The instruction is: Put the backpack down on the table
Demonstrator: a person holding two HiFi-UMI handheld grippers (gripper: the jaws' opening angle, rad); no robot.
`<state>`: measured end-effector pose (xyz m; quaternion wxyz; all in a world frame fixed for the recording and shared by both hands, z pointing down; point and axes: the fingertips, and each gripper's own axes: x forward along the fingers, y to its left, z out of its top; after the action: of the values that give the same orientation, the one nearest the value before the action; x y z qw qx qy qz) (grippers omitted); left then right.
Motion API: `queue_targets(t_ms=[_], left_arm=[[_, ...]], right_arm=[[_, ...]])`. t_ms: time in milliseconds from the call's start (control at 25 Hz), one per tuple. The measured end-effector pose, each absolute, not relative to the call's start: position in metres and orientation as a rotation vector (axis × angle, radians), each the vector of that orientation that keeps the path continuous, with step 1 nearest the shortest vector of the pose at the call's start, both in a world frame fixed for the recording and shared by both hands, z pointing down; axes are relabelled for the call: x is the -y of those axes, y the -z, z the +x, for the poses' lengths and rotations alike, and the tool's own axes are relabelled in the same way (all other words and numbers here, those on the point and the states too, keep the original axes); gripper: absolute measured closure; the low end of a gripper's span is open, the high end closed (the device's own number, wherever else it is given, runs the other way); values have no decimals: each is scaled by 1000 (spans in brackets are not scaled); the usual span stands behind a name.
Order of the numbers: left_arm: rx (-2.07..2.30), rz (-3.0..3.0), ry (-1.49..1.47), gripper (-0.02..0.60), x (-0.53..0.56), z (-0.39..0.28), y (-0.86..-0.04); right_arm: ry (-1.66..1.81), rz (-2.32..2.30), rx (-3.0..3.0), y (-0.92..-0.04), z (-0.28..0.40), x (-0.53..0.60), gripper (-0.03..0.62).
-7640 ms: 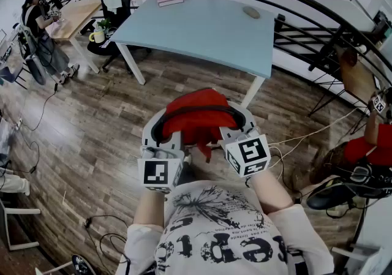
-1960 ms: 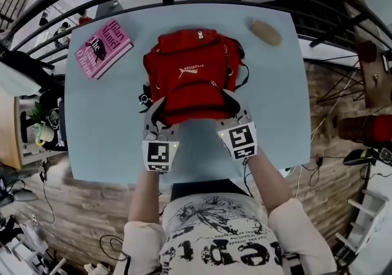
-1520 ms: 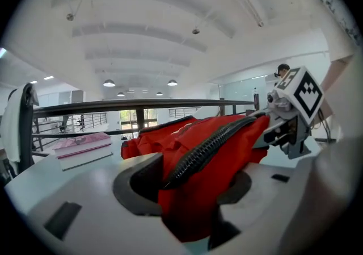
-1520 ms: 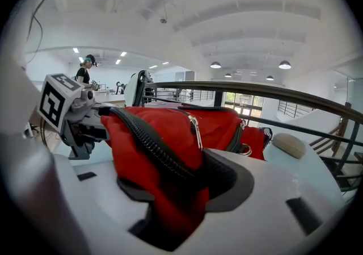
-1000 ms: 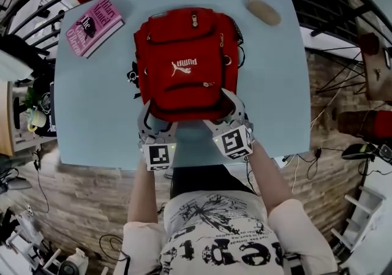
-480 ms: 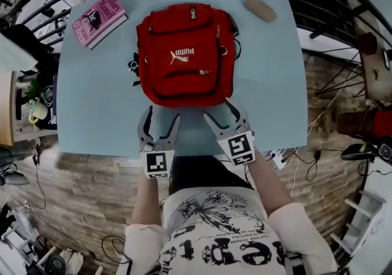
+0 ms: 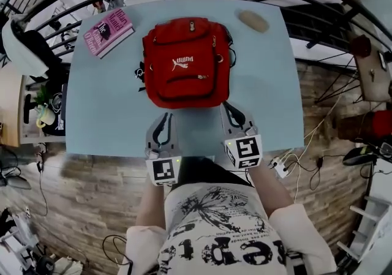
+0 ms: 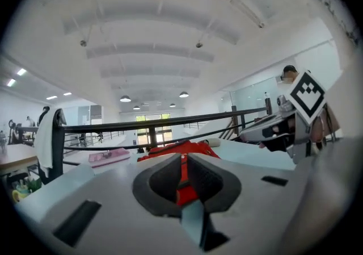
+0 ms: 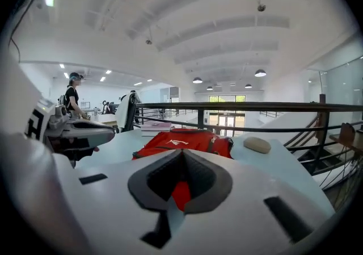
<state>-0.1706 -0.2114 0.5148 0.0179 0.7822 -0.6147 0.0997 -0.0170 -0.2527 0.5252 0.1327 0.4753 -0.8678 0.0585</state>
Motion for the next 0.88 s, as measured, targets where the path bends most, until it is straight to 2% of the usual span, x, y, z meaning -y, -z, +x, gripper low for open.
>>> queue_targets(t_ms=[440,880], left_arm=[[1765,2504,-14,569,208,-154,-422],[1783,2560,15,569,202,-152,-376]], right_arm=[[15,1379,2671,-434,-14,234,602],[25,1378,2757,-394,-21,232,603]])
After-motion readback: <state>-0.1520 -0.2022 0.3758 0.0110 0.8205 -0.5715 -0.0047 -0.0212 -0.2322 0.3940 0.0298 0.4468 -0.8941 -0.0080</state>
